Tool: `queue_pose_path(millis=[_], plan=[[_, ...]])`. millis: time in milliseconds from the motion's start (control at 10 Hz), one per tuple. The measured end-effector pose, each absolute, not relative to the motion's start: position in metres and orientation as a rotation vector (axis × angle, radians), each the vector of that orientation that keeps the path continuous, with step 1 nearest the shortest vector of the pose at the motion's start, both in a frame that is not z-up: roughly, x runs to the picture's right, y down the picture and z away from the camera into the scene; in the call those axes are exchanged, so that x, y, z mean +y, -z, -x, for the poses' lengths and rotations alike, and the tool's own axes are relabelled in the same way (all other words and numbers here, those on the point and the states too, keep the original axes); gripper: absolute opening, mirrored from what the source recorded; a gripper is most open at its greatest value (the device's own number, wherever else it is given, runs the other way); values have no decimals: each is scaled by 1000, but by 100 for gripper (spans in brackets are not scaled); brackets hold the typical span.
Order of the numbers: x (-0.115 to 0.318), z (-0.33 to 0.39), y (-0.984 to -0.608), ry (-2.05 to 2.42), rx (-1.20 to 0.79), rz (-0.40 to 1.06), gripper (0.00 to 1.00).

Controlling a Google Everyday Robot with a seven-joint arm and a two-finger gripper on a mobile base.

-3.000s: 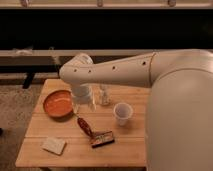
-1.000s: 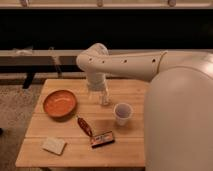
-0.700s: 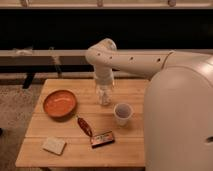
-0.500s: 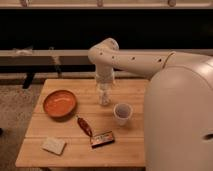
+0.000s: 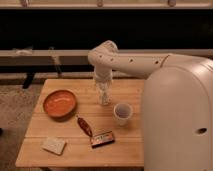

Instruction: Knock the bottle over

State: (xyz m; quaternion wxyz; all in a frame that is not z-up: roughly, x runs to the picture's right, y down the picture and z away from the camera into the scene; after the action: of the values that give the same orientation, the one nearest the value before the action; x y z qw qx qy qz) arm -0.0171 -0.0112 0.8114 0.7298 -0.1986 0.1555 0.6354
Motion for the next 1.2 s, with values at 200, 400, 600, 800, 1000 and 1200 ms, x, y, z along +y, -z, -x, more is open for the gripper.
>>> queue_pose_path(millis=[200, 400, 600, 800, 1000, 1200], plan=[[-16, 23, -819, -1350, 329, 394, 65], [-22, 22, -824, -1331, 315, 368, 65], [-25, 30, -829, -1314, 297, 374, 65], [-22, 53, -829, -1306, 272, 425, 65], [-15, 74, -822, -1300, 259, 475, 65], [-6, 92, -812, -1295, 245, 539, 65]])
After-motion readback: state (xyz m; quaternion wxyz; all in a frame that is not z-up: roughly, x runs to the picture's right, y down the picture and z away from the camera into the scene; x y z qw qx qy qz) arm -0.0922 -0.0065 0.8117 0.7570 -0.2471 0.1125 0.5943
